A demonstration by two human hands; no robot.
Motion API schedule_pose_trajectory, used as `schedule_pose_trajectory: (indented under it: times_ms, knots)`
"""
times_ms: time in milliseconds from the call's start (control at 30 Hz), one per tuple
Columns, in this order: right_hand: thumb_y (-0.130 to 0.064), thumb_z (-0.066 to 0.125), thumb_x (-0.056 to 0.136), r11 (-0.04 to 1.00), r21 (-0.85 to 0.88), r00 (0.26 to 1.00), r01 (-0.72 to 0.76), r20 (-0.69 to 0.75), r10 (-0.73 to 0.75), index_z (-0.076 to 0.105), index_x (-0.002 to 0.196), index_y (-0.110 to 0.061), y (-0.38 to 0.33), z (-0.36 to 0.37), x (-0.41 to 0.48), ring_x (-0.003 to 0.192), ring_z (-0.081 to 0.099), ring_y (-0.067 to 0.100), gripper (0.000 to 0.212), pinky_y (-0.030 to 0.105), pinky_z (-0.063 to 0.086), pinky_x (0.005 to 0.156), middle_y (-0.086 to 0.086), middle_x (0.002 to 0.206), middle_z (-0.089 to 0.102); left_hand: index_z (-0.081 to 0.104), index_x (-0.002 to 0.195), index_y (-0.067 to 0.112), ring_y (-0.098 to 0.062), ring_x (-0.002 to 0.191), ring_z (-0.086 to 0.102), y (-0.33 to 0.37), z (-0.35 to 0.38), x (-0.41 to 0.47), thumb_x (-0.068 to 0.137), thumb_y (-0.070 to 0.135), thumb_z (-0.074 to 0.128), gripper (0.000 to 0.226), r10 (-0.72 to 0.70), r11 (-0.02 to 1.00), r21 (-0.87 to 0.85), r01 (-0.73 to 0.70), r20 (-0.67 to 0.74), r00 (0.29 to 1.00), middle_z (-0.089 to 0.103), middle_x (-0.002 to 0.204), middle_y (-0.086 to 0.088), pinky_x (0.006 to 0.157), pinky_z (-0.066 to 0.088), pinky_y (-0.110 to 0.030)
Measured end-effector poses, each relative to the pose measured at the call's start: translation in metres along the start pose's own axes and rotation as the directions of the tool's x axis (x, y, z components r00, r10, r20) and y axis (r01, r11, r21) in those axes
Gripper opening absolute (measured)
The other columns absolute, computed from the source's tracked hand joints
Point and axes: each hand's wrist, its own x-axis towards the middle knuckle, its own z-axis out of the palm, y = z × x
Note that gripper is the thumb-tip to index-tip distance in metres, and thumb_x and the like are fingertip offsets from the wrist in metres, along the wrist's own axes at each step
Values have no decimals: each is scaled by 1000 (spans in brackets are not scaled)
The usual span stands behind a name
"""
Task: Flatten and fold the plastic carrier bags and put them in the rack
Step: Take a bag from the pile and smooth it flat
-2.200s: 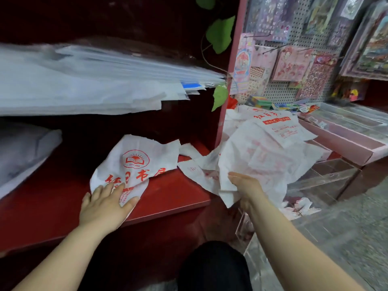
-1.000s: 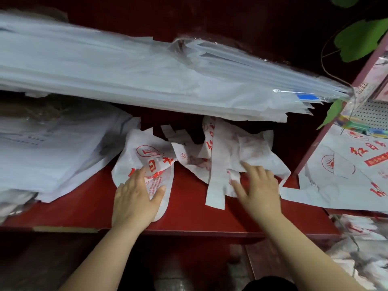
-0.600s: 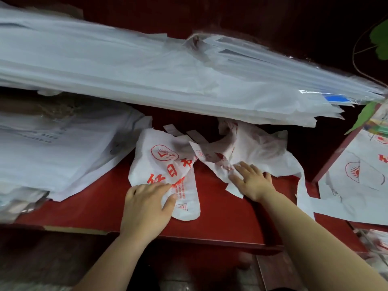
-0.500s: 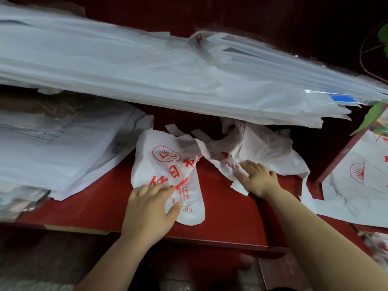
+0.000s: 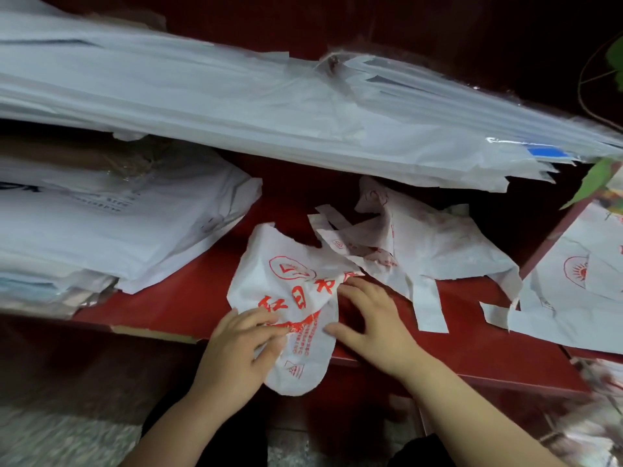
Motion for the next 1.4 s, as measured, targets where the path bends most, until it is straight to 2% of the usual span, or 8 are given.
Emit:
schedule_pose_trajectory:
  times_ms: [233, 300, 433, 667, 833, 1000, 1200, 1400]
  knots:
    - [-30, 60, 84, 955, 75, 950, -287, -101, 294, 47, 58, -28, -19, 10, -16, 91, 54, 17, 30, 25, 21, 75, -18, 63, 50, 62, 92, 44, 31, 98, 41, -1, -13, -7, 63, 57, 45, 37, -110, 973, -200, 115, 36, 993, 40, 86, 62, 96, 16, 2]
    - [-27, 60, 84, 942, 47, 932, -334, -136, 337, 39, 53, -29, -22, 10, -26, 88, 54, 16, 37, 25, 17, 72, -19, 58, 47, 69, 71, 42, 26, 97, 45, 3, -15, -7, 60, 58, 46, 30, -167, 961, -212, 178, 68, 984, 49, 80, 55, 98, 20, -3]
    - [-23, 62, 80, 906, 70, 881, -418, -213, 423, 36, 49, -29, -27, 1, -57, 77, 47, 14, 41, 26, 15, 69, -16, 54, 47, 64, 110, 25, -16, 117, 48, 10, -19, -5, 82, 30, 65, 29, -299, 950, -71, 303, 60, 952, 59, 110, 15, 103, 32, -29]
    - [-21, 61, 81, 843, 218, 850, -493, -85, 519, 40, 44, -24, -28, -9, -118, 59, 48, 4, 43, 25, 28, 67, -22, 51, 51, 29, 142, 28, -11, 142, 5, 23, -17, -2, 96, 43, 34, 49, -338, 920, 274, 279, 199, 920, 17, 153, 8, 113, -4, -28]
    - [-21, 62, 85, 742, 488, 750, -460, -234, 619, 54, 69, -14, -10, -43, -103, 62, 49, 8, 19, 18, 36, 58, -8, 63, 54, 48, 131, 26, -10, 141, 15, 17, -24, -5, 91, 29, 54, 41, -284, 948, 204, 243, 210, 935, 31, 148, 8, 112, -1, -28]
    - [-34, 64, 83, 801, 206, 816, -562, -15, 577, 55, 118, -12, 7, -42, -51, 110, 52, 23, 42, 35, 42, 94, 2, 115, 60, 66, 103, 26, -12, 135, 30, 17, -29, 0, 90, 19, 55, 18, -350, 936, 34, 350, 186, 918, 52, 128, 11, 111, 3, -27]
    - [-36, 64, 81, 838, -70, 840, -540, -93, 534, 44, 130, -14, 0, -15, -27, 116, 47, 24, 58, 34, 39, 93, 5, 128, 49, 64, 91, 21, -10, 102, 49, 34, -19, 19, 85, 20, 64, 6, -550, 819, -188, 543, 17, 835, 57, 99, 8, 106, 28, -39]
    - [-6, 61, 84, 700, 571, 740, -430, -221, 635, 50, 115, -3, -1, -34, -41, 77, 53, 19, 33, 10, 36, 57, 4, 89, 51, 51, 114, 8, -23, 82, 57, 25, -40, 45, 82, -5, 60, 36, -702, 555, -646, 524, -25, 712, 59, 98, -11, 68, 45, -30]
